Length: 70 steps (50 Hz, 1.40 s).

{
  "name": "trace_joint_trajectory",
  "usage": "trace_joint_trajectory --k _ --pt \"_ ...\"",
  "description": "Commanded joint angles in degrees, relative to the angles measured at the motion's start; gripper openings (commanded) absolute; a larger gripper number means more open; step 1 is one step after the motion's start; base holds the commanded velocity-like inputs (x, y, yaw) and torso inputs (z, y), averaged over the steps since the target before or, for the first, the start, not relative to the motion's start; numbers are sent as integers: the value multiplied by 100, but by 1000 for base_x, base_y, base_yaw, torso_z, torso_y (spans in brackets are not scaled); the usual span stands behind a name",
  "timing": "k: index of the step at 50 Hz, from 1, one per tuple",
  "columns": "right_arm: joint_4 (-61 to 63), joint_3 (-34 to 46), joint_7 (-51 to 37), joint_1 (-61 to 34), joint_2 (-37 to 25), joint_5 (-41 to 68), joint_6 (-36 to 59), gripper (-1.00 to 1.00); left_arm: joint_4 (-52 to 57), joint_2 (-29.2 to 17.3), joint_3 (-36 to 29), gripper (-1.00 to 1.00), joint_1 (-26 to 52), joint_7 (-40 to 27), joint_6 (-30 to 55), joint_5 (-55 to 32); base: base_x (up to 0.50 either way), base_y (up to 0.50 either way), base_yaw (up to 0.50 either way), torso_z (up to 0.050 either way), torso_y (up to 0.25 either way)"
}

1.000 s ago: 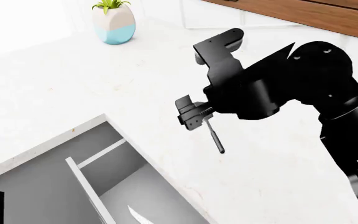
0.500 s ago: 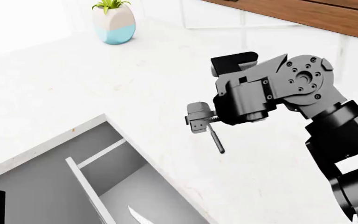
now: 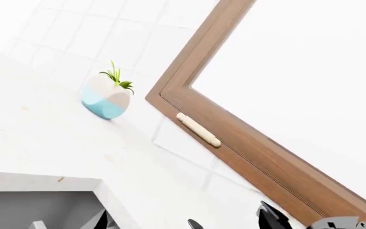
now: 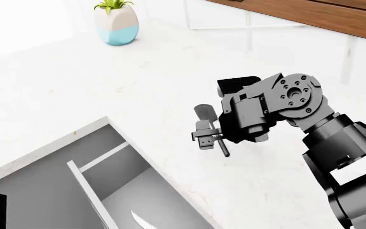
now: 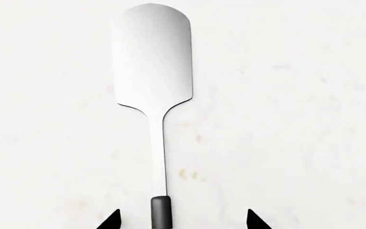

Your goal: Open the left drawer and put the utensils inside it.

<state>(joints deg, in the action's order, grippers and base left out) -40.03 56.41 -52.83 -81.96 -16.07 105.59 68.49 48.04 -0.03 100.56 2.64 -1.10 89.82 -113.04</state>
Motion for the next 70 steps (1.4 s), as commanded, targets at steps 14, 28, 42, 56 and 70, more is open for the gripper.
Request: trace_joint_trajectory --k 14,28,42,56,70 --pt "401 292 1328 509 -174 -393 -188 -100 -10 1 14 100 -30 80 3 58 0 2 2 0 0" --pt "1520 74 1921 601 -503 -382 -274 -100 -24 0 1 100 -28 58 1 32 0 0 0 0 0" --pt "2208 -18 2104 667 -713 -741 -641 -100 -44 1 -27 100 -36 118 7 108 0 0 0 0 0" --pt "3459 -279 1900 452 -1108 -718 -744 -100 -51 1 -56 100 -32 182 9 198 0 0 0 0 0" --pt "4915 124 978 962 -1248 327 -344 -100 -43 1 -28 100 -22 47 6 31 0 0 0 0 0"
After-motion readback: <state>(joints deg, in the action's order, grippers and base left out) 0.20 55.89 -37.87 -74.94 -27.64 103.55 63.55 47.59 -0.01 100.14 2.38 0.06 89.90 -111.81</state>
